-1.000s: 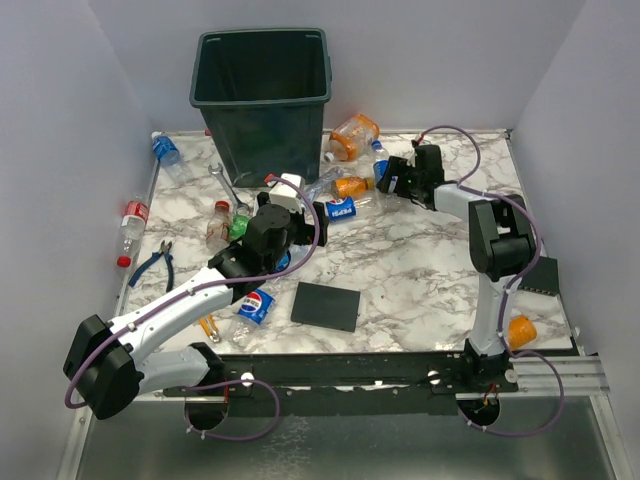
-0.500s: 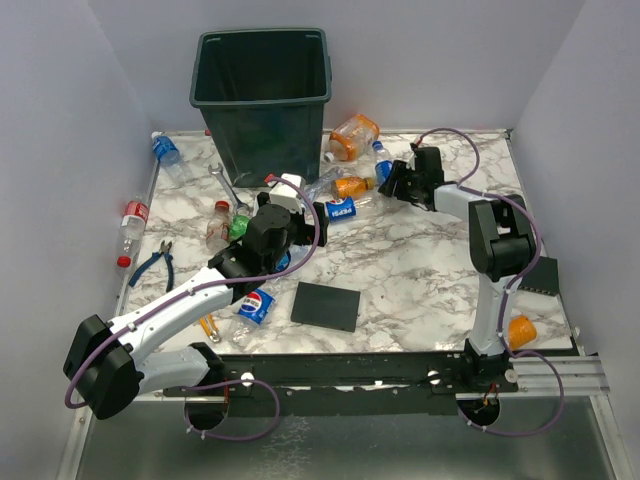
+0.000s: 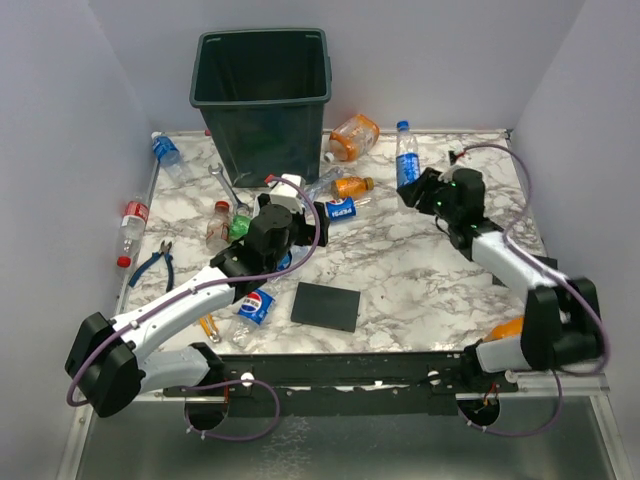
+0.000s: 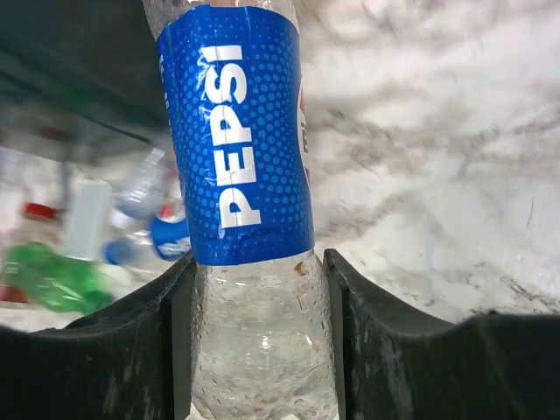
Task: Put the plastic bottles in the bin
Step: Pick up the plastic bottle at the center of the board.
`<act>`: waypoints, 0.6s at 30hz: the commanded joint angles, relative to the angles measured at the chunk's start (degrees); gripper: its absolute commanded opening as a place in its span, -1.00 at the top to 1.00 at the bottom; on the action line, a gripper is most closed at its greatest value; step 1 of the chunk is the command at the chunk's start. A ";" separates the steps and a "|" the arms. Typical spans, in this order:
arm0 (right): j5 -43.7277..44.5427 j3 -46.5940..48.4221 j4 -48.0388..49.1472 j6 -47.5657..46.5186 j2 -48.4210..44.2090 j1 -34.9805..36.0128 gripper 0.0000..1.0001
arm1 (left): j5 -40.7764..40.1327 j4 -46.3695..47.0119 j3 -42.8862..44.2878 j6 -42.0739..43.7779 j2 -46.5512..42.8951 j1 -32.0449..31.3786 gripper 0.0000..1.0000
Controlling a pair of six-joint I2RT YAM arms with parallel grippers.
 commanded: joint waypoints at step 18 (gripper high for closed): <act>-26.04 -33.17 8.84 7.48 -65.06 2.88 0.39 | 24.10 26.92 9.50 -15.17 2.74 1.17 -0.98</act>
